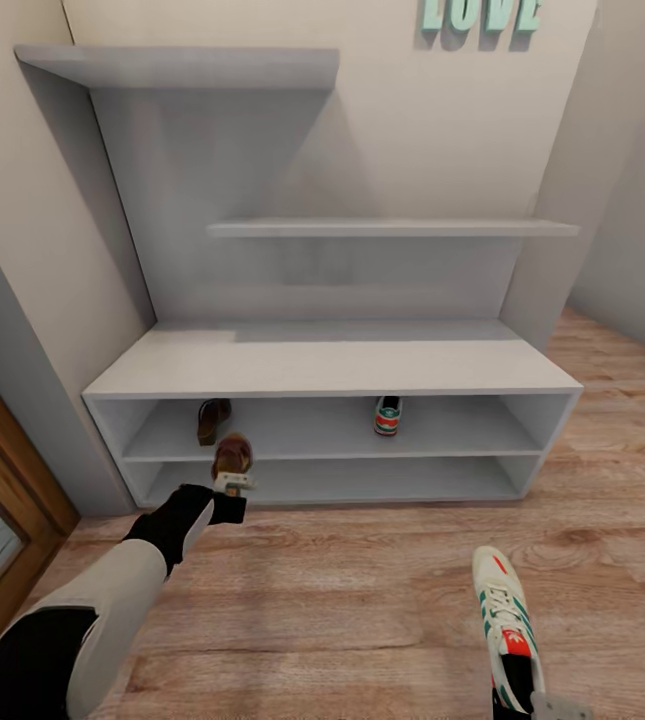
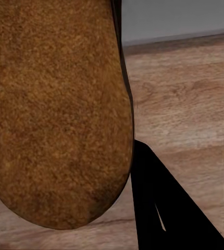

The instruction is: Pick up the two gym shoes and the two sandals from the corridor floor and place them onto the hallstand (shoe rack) in the corridor, making sure they are on the rack and not on the floor. Arrange them so the two gym shoes are next to each other and the two sandals are next to each other.

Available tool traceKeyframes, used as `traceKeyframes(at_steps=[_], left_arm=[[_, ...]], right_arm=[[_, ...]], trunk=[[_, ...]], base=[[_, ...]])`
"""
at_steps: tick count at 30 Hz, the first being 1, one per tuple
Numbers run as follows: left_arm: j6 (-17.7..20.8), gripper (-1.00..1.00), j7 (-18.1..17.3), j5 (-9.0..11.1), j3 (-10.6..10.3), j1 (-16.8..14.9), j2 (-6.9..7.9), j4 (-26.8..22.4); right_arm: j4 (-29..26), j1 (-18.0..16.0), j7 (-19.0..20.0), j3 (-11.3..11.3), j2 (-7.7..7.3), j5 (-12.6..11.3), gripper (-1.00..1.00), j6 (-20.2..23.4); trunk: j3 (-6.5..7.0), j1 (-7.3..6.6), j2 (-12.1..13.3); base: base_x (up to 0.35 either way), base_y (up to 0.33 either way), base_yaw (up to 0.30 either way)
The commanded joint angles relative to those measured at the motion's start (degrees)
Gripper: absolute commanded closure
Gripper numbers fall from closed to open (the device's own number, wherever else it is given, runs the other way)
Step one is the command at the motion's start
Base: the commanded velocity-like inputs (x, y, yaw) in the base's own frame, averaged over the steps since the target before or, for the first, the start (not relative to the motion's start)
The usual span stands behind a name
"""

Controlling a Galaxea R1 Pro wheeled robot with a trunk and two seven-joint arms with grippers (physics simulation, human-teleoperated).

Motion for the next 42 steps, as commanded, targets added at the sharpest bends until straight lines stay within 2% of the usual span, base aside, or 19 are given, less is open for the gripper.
traceKeyframes(at_steps=[1, 7, 14, 16, 32, 42], left_arm=[[0.31, 1.00, -0.49, -0.63, 0.09, -0.09, 0.15, -0.12], [0.61, 1.00, -0.50, -0.70, 0.01, -0.54, 0.85, -0.21], [2.75, 1.00, -0.50, -0.66, -0.14, 0.02, 1.17, -4.07], [2.82, 1.00, -0.50, -0.65, -0.16, 0.09, 1.16, -4.29], [2.67, 1.00, -0.50, -0.69, -0.20, 0.28, 1.17, -4.60], [2.18, 1.00, -0.58, -0.63, -0.18, 0.28, 1.19, -4.60]], right_arm=[[0.05, -0.06, -0.19, -0.30, 0.02, 0.61, 1.00, -0.20], [0.05, -0.06, -0.25, -0.30, 0.01, 0.61, 1.00, -0.25], [0.05, -0.06, -0.35, -0.31, 0.00, 0.61, 1.00, -0.27], [0.05, -0.06, -0.37, -0.31, -0.01, 0.61, 1.00, -0.32], [0.05, -0.06, -0.20, -0.30, -0.25, 0.70, 1.00, -0.36], [0.09, -0.06, -0.29, -0.30, -0.26, 0.70, 1.00, -0.36]], trunk=[[-0.32, 0.21, -0.44], [-1.93, 1.53, -2.84], [-3.70, 3.07, -5.65], [-4.18, 3.12, -5.68], [-4.22, 3.12, -5.68], [-4.22, 3.12, -5.68]], base=[[0.000, 0.000, 0.000], [0.000, 0.000, 0.000], [0.000, 0.000, 0.000], [0.000, 0.000, 0.000], [0.013, 0.000, 0.000], [0.293, 0.000, 0.000]])
